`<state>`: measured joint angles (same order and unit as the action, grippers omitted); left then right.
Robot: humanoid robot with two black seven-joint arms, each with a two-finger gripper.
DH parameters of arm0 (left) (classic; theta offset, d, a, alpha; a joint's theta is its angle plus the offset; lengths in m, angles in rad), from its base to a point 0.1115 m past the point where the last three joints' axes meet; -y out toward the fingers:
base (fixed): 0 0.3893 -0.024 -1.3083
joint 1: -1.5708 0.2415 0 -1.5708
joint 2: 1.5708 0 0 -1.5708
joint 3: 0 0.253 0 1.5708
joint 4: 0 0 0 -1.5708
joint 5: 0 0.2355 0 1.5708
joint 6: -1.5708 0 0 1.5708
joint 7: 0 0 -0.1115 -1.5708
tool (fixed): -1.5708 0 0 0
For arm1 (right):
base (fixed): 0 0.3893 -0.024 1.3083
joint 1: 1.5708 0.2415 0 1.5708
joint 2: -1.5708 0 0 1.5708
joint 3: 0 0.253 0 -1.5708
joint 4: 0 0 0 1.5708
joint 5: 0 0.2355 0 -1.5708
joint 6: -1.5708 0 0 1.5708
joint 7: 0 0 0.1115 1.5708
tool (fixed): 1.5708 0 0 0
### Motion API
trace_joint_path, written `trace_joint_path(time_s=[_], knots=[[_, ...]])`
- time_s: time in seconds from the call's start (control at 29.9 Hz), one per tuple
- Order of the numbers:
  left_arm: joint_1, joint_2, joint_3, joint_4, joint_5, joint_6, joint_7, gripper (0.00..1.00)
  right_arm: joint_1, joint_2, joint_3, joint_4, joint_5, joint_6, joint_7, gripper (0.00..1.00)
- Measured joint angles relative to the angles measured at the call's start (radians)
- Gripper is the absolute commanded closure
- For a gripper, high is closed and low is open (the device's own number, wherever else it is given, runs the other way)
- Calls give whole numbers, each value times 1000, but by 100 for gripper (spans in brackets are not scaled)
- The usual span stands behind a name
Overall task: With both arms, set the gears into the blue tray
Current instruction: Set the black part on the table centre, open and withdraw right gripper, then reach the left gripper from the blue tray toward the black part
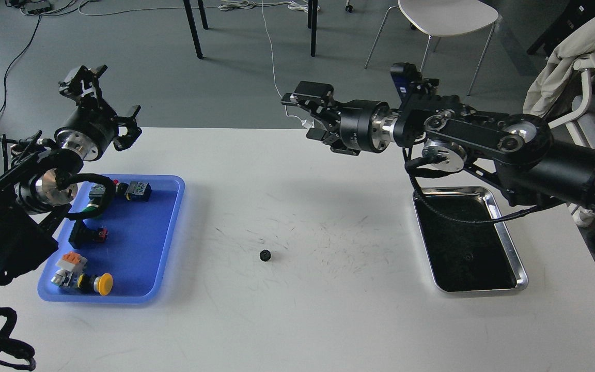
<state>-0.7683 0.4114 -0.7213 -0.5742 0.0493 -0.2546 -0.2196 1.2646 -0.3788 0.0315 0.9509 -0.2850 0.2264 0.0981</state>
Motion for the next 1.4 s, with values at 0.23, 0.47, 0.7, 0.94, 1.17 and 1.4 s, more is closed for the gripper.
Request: trace_joint_path(time_s=[0.23, 0.47, 0.7, 0.94, 1.17, 1.4], knots=[[-50, -11, 19, -1, 72, 2, 7, 2, -193, -263, 333, 5, 15, 79, 12, 5], [-97, -68, 96, -84, 221, 15, 13, 2, -508, -368, 699, -2, 234, 165, 33, 3], [-88, 73, 165, -482, 424, 56, 39, 2, -709, -377, 886, -41, 325, 258, 100, 3], [-71, 311, 304, -833, 660, 47, 31, 2, -827, -368, 902, -58, 473, 263, 125, 3], [25, 389, 348, -995, 1004, 47, 28, 2, -841, -355, 888, -89, 479, 263, 126, 3], [119, 333, 362, -1019, 1440, 58, 3, 5, -818, -342, 882, -115, 460, 262, 126, 3]])
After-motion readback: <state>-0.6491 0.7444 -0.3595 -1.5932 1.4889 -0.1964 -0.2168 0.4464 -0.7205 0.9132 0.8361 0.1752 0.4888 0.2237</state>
